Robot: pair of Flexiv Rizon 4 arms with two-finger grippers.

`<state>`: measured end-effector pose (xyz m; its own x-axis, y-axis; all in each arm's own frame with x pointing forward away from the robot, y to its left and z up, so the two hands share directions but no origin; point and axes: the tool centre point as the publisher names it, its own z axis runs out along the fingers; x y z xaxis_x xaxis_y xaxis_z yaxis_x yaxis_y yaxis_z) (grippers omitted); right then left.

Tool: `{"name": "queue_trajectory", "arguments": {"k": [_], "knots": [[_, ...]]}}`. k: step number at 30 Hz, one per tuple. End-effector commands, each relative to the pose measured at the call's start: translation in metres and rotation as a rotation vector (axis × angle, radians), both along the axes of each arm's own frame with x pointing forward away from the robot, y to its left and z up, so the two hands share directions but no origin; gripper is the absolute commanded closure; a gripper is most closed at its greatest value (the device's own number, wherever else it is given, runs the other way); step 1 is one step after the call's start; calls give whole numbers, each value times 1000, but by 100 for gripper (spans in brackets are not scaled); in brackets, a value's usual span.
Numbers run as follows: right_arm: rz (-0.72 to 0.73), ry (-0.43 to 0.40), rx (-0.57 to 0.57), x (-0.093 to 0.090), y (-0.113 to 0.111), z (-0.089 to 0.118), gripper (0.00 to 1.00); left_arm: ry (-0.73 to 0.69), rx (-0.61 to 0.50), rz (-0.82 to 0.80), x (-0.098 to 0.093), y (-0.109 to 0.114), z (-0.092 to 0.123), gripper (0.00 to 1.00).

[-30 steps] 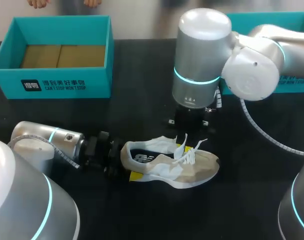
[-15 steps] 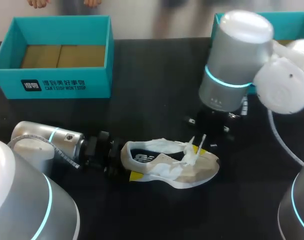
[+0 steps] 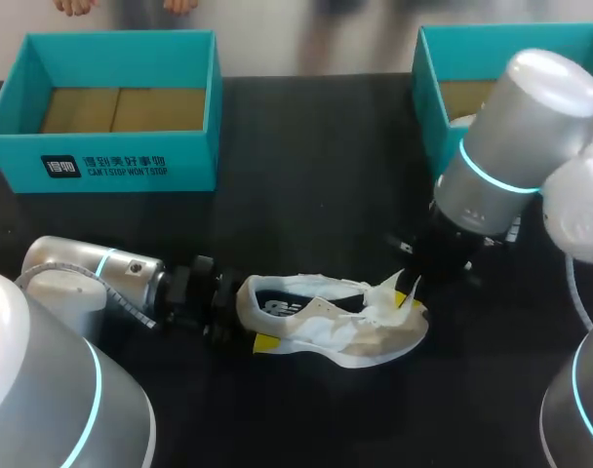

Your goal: Take the shoe out of the shoebox, open the shoe tongue, remove and reinsert the insole, then place the shoe into the shoebox

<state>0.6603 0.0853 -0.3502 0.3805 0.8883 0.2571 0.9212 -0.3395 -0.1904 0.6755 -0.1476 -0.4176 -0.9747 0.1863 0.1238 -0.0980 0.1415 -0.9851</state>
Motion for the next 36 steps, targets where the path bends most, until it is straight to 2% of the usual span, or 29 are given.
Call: {"name": "queue_trajectory", "arguments": {"k": [1, 2, 3, 4, 5, 7, 9, 10, 16, 22, 28, 36], "knots": [[5, -28, 73, 0, -5, -13, 95, 0, 1, 2, -1, 1, 0, 100], [7, -23, 74, 0, -5, -15, 85, 0, 1, 2, -1, 1, 0, 100], [8, -21, 74, 0, -5, -16, 69, 0, 1, 2, -1, 1, 0, 100], [8, -18, 75, 0, -6, -17, 61, 0, 1, 2, -1, 1, 0, 100], [7, -18, 74, 0, -6, -17, 56, 0, 1, 2, -1, 1, 0, 100], [2, -19, 70, 0, -7, -16, 51, 0, 1, 2, -1, 1, 0, 100], [-2, -23, 64, 0, -9, -16, 38, 0, 1, 2, -1, 1, 0, 100], [-5, -23, 57, -1, -10, -16, 35, 0, 1, 2, -1, 1, 0, 100], [-27, -57, 6, -5, -21, -1, 34, 0, 1, 2, -1, 1, 0, 100], [-27, -99, -74, -6, -32, 24, 45, 0, 1, 2, -1, 1, 0, 100], [13, -137, -155, 0, -37, 50, 49, 0, 1, 2, -1, 1, 0, 100], [67, -172, -289, 12, -41, 88, 50, 0, 1, 2, -1, 1, 0, 100]]}}
